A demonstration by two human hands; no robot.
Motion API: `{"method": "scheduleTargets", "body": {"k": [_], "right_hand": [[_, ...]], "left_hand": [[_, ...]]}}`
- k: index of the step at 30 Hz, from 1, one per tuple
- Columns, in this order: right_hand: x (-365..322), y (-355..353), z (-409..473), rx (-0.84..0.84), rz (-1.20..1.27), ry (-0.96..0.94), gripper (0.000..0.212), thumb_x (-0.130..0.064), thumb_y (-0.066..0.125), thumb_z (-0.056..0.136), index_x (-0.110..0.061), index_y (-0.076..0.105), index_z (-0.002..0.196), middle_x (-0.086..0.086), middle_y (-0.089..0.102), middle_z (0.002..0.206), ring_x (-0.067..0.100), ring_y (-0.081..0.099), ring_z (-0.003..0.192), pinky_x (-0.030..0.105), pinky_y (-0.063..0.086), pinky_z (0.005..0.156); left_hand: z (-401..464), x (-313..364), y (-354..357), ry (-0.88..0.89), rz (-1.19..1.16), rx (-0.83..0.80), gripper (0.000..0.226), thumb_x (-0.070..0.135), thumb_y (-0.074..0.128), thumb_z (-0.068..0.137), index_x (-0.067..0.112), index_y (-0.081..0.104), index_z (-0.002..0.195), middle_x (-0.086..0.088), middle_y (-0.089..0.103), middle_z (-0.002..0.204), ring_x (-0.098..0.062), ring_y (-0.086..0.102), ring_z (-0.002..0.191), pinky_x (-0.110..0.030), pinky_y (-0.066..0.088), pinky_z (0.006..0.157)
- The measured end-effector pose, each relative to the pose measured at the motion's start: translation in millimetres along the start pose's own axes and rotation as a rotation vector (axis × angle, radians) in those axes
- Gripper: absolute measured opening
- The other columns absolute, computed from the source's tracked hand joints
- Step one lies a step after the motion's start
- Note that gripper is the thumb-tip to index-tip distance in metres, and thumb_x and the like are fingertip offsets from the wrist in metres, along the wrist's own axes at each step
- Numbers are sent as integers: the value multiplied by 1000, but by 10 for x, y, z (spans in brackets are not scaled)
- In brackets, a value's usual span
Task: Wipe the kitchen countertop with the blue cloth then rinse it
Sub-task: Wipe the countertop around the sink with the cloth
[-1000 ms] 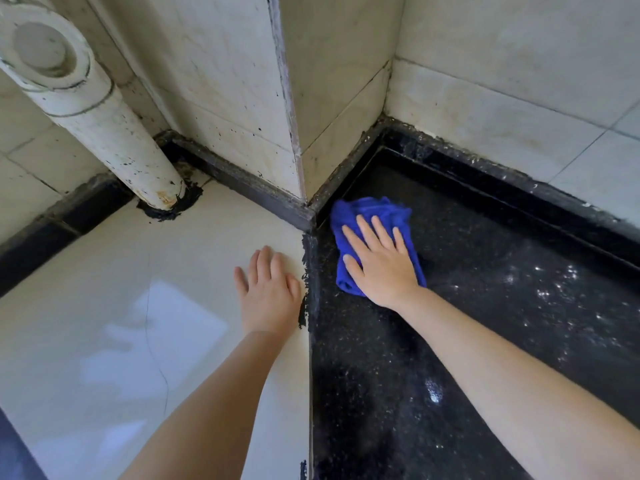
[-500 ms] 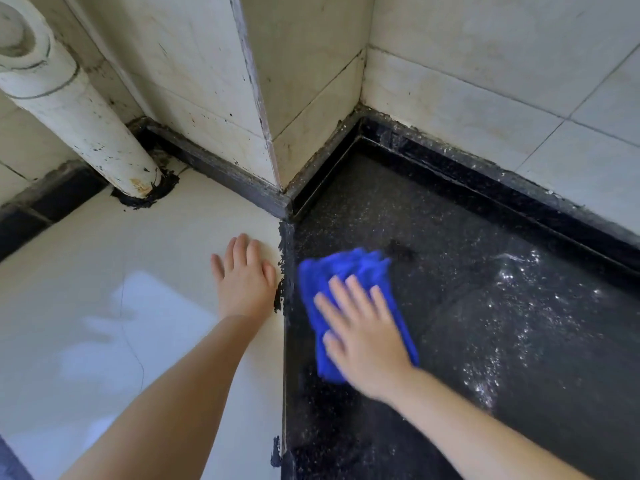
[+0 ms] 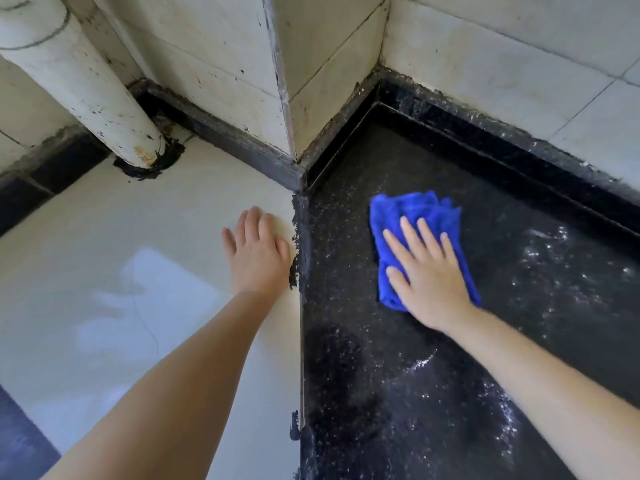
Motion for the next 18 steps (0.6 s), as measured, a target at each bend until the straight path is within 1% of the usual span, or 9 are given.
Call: {"method": "scheduleTargets", "body": {"k": [3, 5, 6, 7, 9, 11, 14, 16, 18], "right_hand": [[-1048, 101, -793, -39, 7, -371, 58, -45, 36, 88, -28, 34, 143, 1, 31, 152, 26, 26, 140, 50, 17, 110], [-1102, 117, -758, -102, 11, -538, 59, -48, 40, 86, -30, 34, 142, -2, 29, 152, 22, 24, 140, 47, 17, 111], [-965, 97, -561, -84, -6, -546, 59, -49, 39, 86, -30, 35, 141, -2, 30, 152, 22, 26, 140, 46, 17, 111], [-769, 62, -281, -54, -15, -500, 59, -49, 36, 86, -28, 36, 141, -1, 32, 151, 23, 28, 140, 46, 18, 112], [-223, -58, 480, 7, 18, -258, 59, -49, 29, 90, -26, 33, 144, 3, 29, 153, 27, 26, 141, 46, 16, 113], [264, -147, 1225, 19, 46, 12, 57, -47, 29, 95, -25, 24, 147, 3, 16, 157, 26, 14, 145, 47, 10, 115], [529, -222, 1979, -25, 113, 268, 57, -46, 24, 98, -26, 13, 150, 1, 4, 159, 25, 2, 145, 49, 4, 116], [428, -207, 2092, -41, 131, 345, 58, -46, 21, 97, -26, 10, 150, 2, 1, 159, 26, -2, 145, 51, 1, 116], [116, -167, 1867, -37, 135, 257, 57, -46, 22, 97, -27, 11, 150, 3, 2, 159, 27, -2, 145, 51, 0, 116]], "left_hand": [[-6, 7, -2, -6, -19, -14, 44, 20, 31, 95, 8, 35, 137, -11, 23, 152, -25, 12, 142, -47, -1, 116], [10, 0, 5, -8, -17, -27, 45, 20, 32, 95, 8, 34, 138, -11, 22, 153, -25, 11, 143, -47, -2, 116], [14, -5, 10, -10, -13, -33, 46, 20, 31, 95, 8, 33, 138, -11, 21, 153, -25, 11, 143, -47, -2, 116], [18, -3, 16, -8, -9, -37, 46, 20, 30, 95, 7, 32, 139, -11, 20, 153, -25, 10, 143, -47, -2, 116], [13, 4, 23, 0, 3, -36, 46, 21, 27, 96, 6, 31, 140, -11, 20, 153, -25, 8, 143, -48, -3, 116], [9, 5, 25, 2, 14, -35, 46, 21, 27, 96, 7, 30, 140, -11, 20, 153, -25, 8, 143, -48, -3, 116], [18, 18, 28, 10, 20, -34, 46, 20, 26, 94, 7, 31, 139, -11, 21, 153, -25, 9, 143, -49, -1, 116], [33, 9, 38, 5, 20, -39, 47, 19, 27, 93, 6, 30, 138, -11, 20, 152, -25, 8, 143, -49, 0, 116], [20, 4, 45, 1, 13, -48, 47, 18, 28, 93, 5, 29, 139, -12, 20, 152, -26, 8, 143, -49, -1, 116]]}}
Point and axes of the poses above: each hand's wrist, its own z-axis towards the middle knuckle, its own y-axis out of the palm, x = y × z, the point moved 9 cm from there along z, towards the middle knuckle
